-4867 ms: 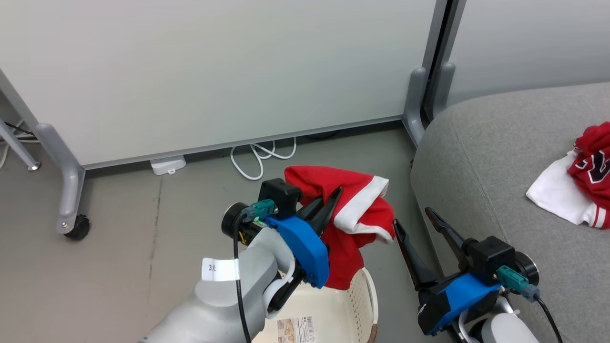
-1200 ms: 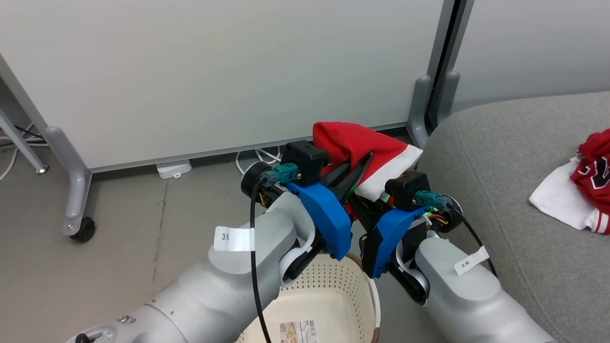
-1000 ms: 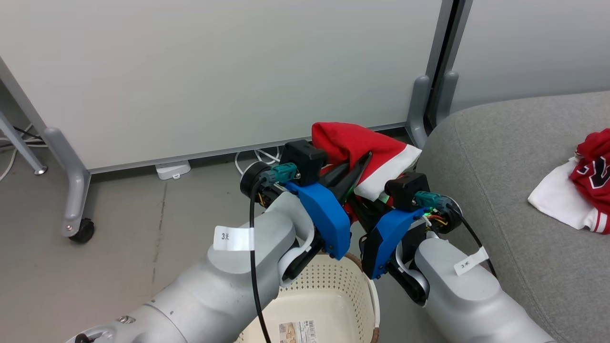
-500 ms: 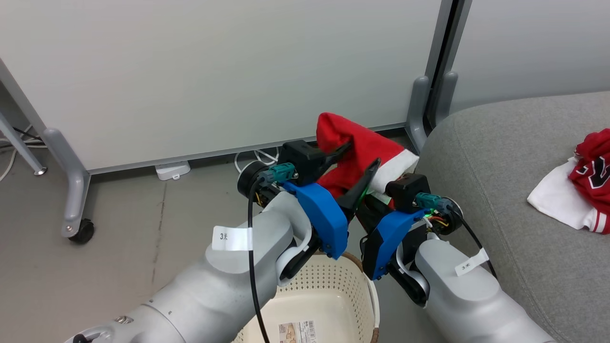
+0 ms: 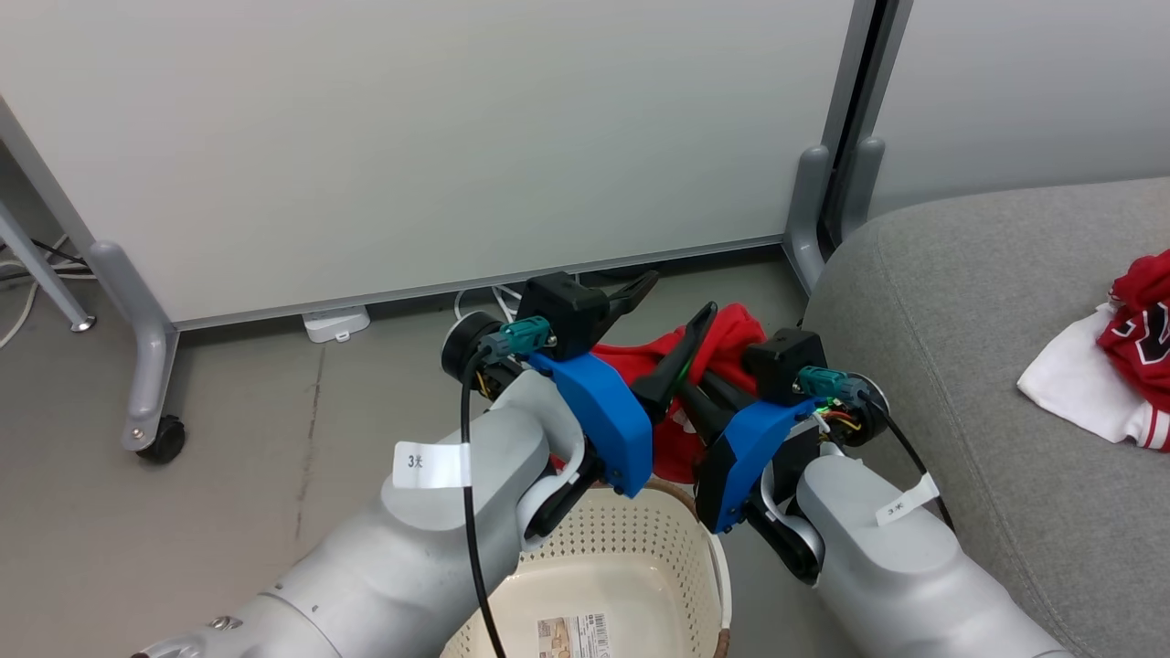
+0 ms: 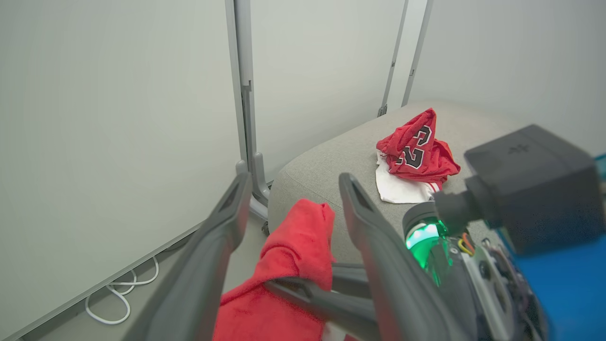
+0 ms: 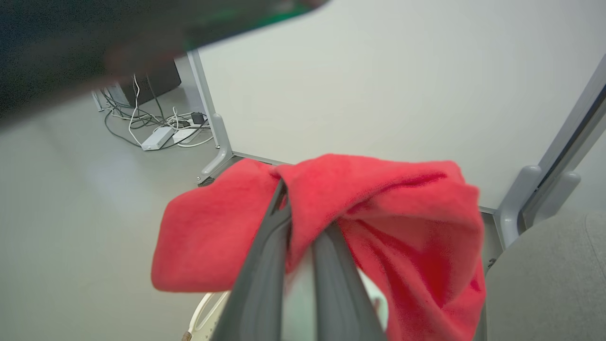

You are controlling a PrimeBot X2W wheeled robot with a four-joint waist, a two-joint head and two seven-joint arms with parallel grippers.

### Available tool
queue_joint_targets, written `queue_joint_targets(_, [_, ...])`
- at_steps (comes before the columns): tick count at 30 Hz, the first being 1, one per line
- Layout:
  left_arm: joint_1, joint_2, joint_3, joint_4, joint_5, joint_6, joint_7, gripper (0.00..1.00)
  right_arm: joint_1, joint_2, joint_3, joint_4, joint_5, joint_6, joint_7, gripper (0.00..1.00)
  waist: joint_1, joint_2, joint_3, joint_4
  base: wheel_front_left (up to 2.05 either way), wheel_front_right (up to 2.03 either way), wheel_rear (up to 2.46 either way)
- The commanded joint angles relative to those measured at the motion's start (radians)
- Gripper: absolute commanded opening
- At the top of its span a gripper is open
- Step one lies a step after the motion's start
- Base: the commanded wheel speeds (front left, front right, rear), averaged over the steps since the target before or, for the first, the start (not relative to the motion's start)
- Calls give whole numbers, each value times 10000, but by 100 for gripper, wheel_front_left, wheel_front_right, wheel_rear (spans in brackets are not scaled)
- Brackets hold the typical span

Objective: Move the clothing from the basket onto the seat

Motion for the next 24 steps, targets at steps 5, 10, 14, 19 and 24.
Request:
queue_joint_targets(5, [335, 321, 683, -249, 589, -9, -47, 100, -177, 9, 28, -31, 64, 5, -86, 0, 1, 0, 15, -45, 0, 0, 0])
queue_joint_targets(10, [1357, 896, 2284, -1211, 1966, 37, -39, 100, -237, 9, -141, -90, -64, 5, -130, 0, 1, 0, 82, -120, 0, 0, 0])
queue_joint_targets(14, [2705, 1288, 3708, -2148, 3108, 62, -38, 100, -248, 7, -402, -157, -248, 5, -157, 0, 1, 0, 177, -149, 0, 0, 0])
queue_joint_targets(19, [4599, 1601, 5571, -3392, 4616, 44, -38, 100, -141, 7, -897, -261, -660, 5, -198, 0, 1, 0, 342, -196, 0, 0, 0])
queue_joint_targets(24, [6083, 1591, 6975, -4141, 5498, 18, -38, 100, 69, 9, -1382, -335, -1023, 5, -214, 0, 1, 0, 379, -237, 0, 0, 0])
